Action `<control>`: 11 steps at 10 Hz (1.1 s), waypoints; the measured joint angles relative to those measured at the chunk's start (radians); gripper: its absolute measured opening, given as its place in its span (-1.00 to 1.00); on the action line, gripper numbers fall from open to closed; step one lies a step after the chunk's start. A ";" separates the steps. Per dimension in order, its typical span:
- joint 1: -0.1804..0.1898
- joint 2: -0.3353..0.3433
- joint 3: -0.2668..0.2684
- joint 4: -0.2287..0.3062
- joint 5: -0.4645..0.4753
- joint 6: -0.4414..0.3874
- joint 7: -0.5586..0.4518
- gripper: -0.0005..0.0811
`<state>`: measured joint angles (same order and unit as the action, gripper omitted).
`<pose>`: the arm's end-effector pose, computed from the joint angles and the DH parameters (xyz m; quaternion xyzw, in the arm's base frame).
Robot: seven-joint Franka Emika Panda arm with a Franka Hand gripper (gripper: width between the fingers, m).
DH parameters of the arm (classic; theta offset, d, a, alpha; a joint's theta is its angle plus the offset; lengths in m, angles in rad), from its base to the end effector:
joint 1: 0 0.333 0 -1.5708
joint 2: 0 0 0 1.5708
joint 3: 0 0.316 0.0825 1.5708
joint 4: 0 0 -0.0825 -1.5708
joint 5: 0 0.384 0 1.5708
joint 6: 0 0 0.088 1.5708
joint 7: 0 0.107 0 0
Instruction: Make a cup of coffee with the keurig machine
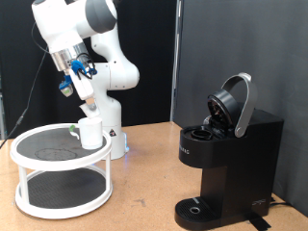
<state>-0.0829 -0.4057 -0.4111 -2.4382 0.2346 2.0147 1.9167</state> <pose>0.3759 -0.1916 0.4396 -0.3174 0.9301 0.1424 0.1179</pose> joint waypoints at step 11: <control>0.144 0.042 0.099 0.192 0.380 -0.099 0.139 -0.13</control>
<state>0.0616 -0.3641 -0.3125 -2.2464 0.6150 1.9153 2.0557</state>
